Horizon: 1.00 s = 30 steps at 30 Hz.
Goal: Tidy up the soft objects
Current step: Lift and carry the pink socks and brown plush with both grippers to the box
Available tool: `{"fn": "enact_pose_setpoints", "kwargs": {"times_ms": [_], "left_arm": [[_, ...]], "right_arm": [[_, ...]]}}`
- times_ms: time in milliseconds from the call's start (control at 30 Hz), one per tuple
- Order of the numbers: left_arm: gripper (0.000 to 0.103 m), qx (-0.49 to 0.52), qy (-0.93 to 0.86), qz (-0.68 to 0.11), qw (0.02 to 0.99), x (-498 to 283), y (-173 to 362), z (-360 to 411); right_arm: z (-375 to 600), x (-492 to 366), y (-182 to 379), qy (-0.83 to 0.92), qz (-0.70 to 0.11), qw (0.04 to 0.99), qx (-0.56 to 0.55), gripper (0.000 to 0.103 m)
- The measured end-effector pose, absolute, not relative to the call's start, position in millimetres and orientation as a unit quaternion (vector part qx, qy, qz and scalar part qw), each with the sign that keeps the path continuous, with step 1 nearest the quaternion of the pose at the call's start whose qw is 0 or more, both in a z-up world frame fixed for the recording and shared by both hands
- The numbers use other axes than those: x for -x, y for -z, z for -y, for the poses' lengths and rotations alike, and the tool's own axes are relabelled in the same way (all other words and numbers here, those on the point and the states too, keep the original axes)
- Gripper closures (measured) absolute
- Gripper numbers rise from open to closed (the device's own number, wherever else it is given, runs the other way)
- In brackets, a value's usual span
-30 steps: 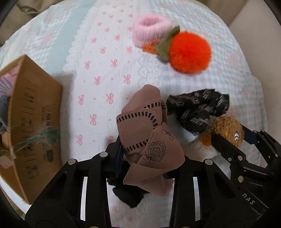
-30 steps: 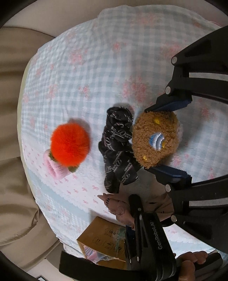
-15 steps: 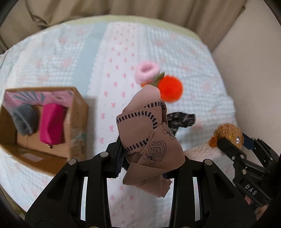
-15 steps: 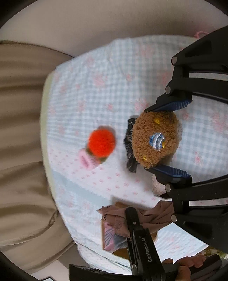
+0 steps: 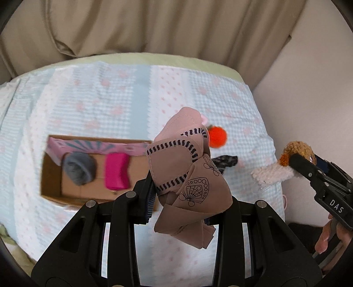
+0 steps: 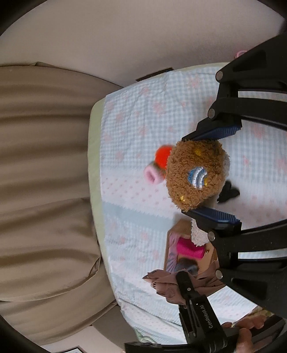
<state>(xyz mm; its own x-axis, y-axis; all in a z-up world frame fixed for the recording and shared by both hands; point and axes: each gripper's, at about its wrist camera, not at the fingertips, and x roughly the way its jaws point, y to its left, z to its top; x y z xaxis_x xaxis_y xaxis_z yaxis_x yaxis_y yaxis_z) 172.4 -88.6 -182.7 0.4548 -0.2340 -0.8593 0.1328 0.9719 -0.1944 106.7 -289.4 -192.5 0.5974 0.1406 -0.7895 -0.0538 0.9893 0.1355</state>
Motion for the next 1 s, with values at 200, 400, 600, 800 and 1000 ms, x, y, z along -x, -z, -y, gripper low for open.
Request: {"fn": "enact_pose_setpoints", "kwargs": {"times_ms": [200, 400, 600, 800, 1000], "left_arm": [[0.073, 0.048, 0.091, -0.503, 0.858, -179.0, 170.0, 9.2], [0.073, 0.053, 0.082, -0.510, 0.855, -191.3, 180.8, -69.7], [0.073, 0.038, 0.092, -0.532, 0.841, -215.5, 210.7, -121.8], [0.073, 0.002, 0.103, -0.561, 0.822, -235.0, 255.2, -143.4], [0.073, -0.015, 0.109, -0.595, 0.796, -246.6, 300.3, -150.1]], "right_arm": [[217.3, -105.2, 183.3, -0.067, -0.448, 0.890, -0.052, 0.053], [142.7, -113.2, 194.2, -0.075, -0.467, 0.880, -0.050, 0.053], [83.3, -131.9, 217.4, -0.066, -0.497, 0.864, -0.049, 0.053], [45.5, -149.8, 258.6, -0.058, -0.542, 0.837, -0.042, 0.053], [33.3, -170.5, 301.0, -0.045, -0.588, 0.806, -0.058, 0.053]]}}
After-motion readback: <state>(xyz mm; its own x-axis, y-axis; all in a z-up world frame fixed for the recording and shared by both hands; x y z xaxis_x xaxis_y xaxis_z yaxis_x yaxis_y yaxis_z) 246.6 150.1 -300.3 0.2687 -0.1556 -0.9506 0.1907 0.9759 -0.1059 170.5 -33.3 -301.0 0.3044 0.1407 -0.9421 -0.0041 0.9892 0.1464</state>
